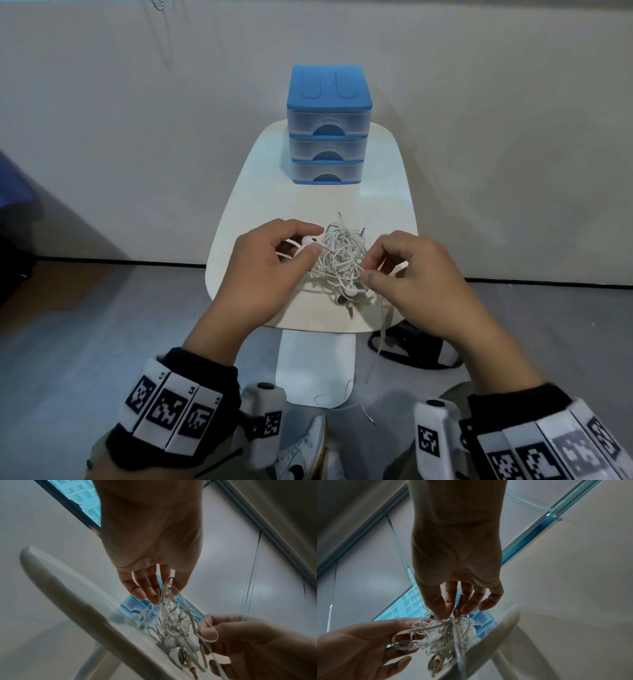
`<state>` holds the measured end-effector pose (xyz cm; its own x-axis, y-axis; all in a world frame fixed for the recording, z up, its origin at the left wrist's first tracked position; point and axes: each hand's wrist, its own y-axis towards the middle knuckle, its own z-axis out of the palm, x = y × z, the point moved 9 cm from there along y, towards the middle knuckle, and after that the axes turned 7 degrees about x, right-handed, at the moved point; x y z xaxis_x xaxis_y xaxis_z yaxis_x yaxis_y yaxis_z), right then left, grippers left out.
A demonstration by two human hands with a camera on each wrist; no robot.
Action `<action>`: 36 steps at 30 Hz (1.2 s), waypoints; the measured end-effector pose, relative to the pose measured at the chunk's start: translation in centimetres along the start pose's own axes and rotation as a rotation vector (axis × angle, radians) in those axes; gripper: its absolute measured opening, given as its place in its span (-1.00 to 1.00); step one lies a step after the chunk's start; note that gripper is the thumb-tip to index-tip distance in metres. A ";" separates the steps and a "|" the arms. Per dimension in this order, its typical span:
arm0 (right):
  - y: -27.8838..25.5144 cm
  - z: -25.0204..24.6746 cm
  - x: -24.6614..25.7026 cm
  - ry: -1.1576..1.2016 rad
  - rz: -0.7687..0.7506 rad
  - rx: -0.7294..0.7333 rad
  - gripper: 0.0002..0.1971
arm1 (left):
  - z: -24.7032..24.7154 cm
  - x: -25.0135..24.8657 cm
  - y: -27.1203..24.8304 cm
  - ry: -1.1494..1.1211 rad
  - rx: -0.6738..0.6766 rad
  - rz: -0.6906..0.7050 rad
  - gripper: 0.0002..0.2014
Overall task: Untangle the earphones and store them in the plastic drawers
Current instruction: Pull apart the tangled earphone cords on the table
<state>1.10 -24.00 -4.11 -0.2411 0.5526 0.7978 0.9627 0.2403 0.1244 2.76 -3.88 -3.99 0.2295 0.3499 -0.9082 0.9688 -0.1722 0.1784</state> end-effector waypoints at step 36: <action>0.5 -1.1 0.6 0.119 -0.064 -0.102 -0.74 | 3.1 1.4 1.5 0.069 0.147 -0.258 -0.87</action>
<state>1.54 -24.40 -2.97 -0.2919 0.4391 0.8497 0.9548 0.1864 0.2316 4.22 -6.51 -6.13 -0.0115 0.4605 -0.8876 0.9731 -0.1991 -0.1159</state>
